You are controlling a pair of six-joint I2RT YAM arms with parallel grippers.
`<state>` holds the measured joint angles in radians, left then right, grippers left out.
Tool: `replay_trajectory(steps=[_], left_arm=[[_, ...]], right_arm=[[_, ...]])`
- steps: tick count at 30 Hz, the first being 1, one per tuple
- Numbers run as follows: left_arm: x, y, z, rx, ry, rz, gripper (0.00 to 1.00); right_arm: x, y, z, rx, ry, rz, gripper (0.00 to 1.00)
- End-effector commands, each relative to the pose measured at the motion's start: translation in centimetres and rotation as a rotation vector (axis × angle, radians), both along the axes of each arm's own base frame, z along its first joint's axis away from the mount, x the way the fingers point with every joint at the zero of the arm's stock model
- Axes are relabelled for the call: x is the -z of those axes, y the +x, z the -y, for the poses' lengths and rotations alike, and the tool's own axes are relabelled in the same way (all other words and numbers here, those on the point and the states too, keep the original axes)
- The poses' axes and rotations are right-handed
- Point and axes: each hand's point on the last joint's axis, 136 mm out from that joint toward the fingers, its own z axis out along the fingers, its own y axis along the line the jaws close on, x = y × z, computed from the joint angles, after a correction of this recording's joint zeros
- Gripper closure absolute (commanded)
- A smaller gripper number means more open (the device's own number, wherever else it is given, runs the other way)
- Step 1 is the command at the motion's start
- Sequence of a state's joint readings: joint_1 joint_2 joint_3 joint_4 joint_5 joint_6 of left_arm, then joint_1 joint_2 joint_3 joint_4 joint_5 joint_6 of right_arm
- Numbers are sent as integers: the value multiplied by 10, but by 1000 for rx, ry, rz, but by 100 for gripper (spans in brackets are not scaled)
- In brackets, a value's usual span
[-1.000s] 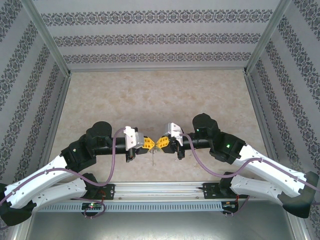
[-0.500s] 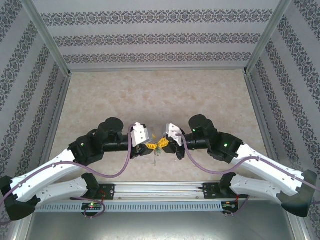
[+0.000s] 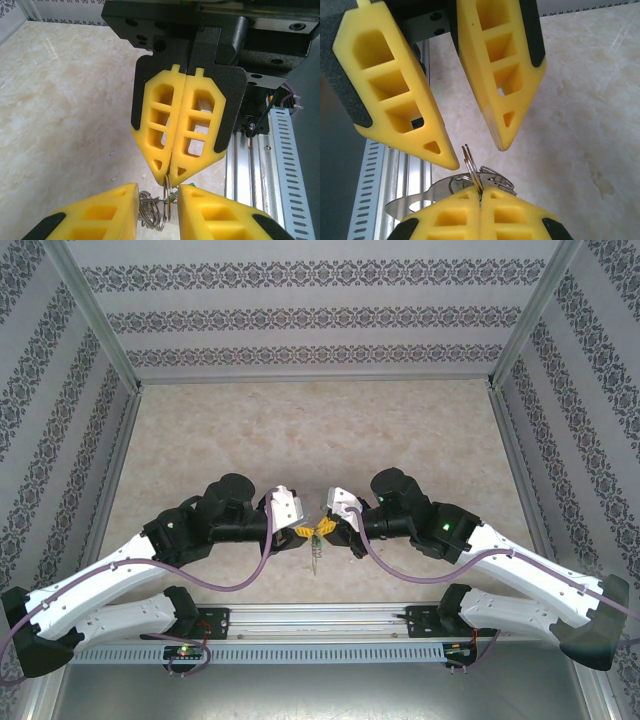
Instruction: Put the keys on the keyring
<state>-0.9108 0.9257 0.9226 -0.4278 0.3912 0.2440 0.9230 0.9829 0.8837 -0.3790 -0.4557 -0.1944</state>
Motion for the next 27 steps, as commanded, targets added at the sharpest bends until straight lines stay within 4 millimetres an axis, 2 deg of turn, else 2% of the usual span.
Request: replay_trajectory(steps=[1, 19, 27], left_arm=[[-7, -6, 4, 34, -10, 6, 74], [-4, -4, 15, 59, -21, -7, 80], [-1, -3, 15, 58, -10, -9, 96]], right_arm=[[-18, 3, -3, -5, 30, 44, 100], [-20, 0, -8, -28, 31, 36, 100], [-24, -2, -8, -37, 42, 44, 100]])
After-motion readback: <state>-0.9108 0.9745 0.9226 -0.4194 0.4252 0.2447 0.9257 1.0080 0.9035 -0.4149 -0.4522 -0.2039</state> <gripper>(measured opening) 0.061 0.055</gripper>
